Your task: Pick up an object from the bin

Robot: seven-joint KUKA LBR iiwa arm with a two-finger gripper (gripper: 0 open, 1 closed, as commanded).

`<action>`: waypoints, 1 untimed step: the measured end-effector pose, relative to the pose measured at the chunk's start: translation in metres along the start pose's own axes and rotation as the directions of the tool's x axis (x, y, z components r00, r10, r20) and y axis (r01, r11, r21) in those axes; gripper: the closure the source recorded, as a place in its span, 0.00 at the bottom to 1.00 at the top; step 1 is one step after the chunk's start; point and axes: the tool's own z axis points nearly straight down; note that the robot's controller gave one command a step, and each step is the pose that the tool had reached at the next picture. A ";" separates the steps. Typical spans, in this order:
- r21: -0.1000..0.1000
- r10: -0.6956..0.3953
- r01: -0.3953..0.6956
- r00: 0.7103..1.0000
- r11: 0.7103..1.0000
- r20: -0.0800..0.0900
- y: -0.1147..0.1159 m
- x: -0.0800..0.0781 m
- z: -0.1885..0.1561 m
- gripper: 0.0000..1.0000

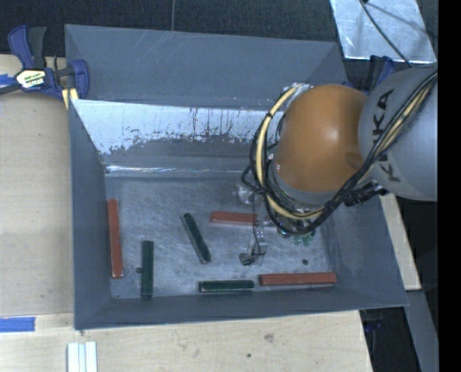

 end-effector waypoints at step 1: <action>-0.001 -0.033 0.033 0.999 0.999 0.015 -0.011 -0.026 0.110 0.00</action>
Offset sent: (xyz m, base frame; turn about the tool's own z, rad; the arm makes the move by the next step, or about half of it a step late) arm 0.0225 -0.0104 -0.1085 -0.0345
